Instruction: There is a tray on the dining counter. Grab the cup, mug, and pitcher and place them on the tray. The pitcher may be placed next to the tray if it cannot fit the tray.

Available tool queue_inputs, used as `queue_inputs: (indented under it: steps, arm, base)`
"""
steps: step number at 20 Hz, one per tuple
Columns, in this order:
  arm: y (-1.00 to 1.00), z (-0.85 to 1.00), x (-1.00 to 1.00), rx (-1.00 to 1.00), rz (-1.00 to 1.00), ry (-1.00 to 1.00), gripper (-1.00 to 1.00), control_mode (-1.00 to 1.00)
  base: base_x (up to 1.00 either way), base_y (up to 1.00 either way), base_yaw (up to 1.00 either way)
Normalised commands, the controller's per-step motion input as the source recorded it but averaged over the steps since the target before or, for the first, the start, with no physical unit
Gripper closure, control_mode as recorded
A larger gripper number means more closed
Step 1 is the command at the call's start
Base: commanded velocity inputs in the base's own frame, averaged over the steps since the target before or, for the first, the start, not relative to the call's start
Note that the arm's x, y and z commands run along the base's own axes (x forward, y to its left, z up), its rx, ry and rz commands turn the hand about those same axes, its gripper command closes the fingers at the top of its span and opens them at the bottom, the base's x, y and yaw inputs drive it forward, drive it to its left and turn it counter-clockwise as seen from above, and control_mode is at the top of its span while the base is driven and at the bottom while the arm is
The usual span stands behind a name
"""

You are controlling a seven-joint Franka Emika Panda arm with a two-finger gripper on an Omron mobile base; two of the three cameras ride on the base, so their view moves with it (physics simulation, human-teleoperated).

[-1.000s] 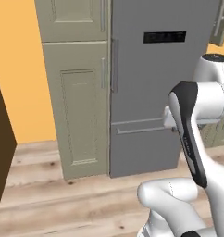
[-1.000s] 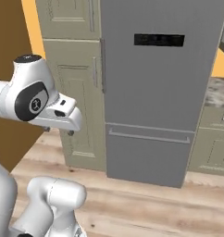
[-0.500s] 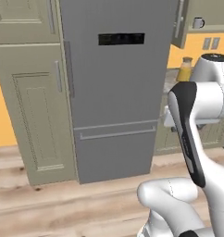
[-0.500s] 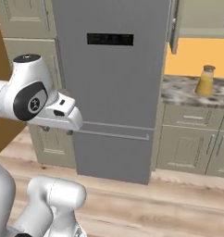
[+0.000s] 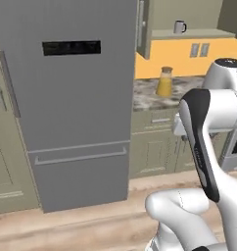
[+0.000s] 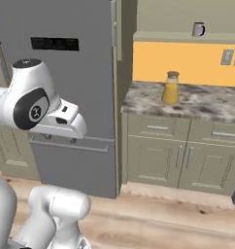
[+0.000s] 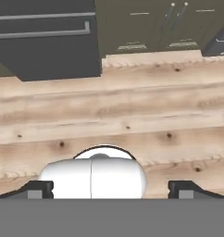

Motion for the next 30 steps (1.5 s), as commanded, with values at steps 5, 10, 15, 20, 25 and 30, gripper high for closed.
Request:
queue_inputs:
  steps: [5,10,15,20,25,30]
  arm:
    - [0.0,0.0,0.0,0.0,0.0,0.0,-1.0,1.0]
    - [0.0,0.0,0.0,0.0,0.0,0.0,-1.0,1.0]
    - [0.0,0.0,0.0,0.0,0.0,0.0,-1.0,1.0]
    - [0.0,0.0,0.0,0.0,0.0,0.0,-1.0,1.0]
    - [0.0,0.0,0.0,0.0,0.0,0.0,-1.0,1.0]
    - [0.0,0.0,0.0,0.0,0.0,0.0,-1.0,1.0]
  base:
    - [0.92,-1.0,0.03]
    - [0.77,-1.0,0.03]
    - [0.5,-0.97,0.06]
    - [0.41,-0.44,0.02]
    - [0.49,-0.01,0.0]
    - [0.54,-0.18,0.0]
